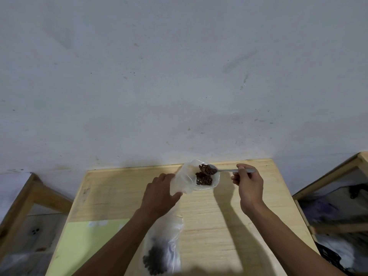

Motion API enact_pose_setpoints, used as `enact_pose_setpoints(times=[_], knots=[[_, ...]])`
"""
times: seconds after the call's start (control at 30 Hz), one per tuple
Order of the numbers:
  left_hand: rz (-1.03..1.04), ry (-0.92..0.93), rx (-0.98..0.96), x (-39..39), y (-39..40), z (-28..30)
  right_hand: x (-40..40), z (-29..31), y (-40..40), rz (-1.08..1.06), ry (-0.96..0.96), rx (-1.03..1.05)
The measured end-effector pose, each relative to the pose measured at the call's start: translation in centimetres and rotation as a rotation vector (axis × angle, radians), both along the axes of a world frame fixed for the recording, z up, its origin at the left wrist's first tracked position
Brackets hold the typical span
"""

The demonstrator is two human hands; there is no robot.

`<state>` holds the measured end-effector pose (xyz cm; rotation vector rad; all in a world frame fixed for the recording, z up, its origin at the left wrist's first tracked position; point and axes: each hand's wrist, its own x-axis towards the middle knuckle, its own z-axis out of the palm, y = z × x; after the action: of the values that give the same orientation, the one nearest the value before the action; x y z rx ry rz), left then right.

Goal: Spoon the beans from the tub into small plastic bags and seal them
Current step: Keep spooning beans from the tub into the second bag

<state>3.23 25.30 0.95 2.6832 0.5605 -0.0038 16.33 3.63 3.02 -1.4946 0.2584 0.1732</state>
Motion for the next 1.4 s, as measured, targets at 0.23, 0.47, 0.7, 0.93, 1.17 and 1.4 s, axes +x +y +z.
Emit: enact_pose_setpoints(times=[0.23,0.47,0.7,0.93,1.17,1.4], knots=[[-0.005,0.0,0.032,0.6,-0.7,0.6,-2.0,2.0,-0.3,0.175,-0.163,-0.016],[-0.035,-0.032,0.03,0.5,-1.1,0.9,-3.5,1.9,0.0,0.297,-0.233,-0.057],[0.002,-0.034,0.02,0.6,-0.8,1.0,-3.2,2.0,0.6,0.201,-0.273,0.014],[0.055,0.042,0.008,0.3,0.0,0.5,-1.3,-0.6,0.3,0.041,-0.17,-0.058],[0.008,0.083,-0.044,0.4,0.2,-0.4,-1.6,-4.3,0.4,0.181,-0.179,-0.279],[-0.129,0.154,-0.112,0.7,-0.2,-1.0,-2.3,-6.3,2.2,0.229,-0.143,-0.327]])
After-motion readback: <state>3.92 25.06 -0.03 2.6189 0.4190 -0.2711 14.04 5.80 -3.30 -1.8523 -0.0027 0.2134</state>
